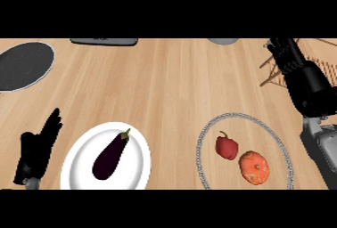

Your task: Pick the squash from the placemat and place it in the tiered shelf

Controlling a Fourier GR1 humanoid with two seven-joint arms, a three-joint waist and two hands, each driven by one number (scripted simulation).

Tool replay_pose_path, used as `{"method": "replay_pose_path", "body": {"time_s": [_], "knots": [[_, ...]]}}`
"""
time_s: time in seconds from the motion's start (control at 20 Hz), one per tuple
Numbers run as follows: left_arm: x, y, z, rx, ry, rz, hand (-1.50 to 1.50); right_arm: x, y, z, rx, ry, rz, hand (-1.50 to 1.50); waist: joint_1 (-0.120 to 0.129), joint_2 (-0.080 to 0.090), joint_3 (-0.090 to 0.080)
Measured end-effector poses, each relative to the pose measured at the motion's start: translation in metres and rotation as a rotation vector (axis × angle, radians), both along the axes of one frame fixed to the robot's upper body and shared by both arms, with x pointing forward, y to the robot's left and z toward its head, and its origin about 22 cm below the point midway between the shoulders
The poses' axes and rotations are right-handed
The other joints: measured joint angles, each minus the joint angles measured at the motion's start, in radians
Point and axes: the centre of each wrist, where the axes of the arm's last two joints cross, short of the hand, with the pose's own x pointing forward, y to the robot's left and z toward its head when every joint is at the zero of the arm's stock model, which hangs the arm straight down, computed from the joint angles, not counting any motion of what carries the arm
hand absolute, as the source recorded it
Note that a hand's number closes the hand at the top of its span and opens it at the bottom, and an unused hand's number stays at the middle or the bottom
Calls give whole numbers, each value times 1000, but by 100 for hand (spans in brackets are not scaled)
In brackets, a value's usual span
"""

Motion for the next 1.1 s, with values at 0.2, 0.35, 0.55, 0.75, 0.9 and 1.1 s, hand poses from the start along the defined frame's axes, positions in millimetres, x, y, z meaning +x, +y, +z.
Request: {"method": "replay_pose_path", "body": {"time_s": [0.2,0.35,0.55,0.75,0.9,1.1], "knots": [[10,-9,19,-28,-88,-48,0,-6,-9,4,104,-97,115,150,-31,1,17],[24,-20,41,-50,-190,-108,0,-11,-29,6,87,-135,142,150,-58,0,19],[27,-30,55,-95,-235,-178,0,-31,-80,-45,-1,64,-4,-150,-63,5,23],[25,-34,65,-119,-252,-215,0,-68,-104,-83,13,144,114,-150,-60,3,25],[31,-40,72,-124,-262,-228,0,-92,-122,-93,-3,155,193,-150,-59,3,24],[25,-39,74,-125,-262,-237,0,-108,-145,-79,-84,156,228,-150,-54,3,24]]}}
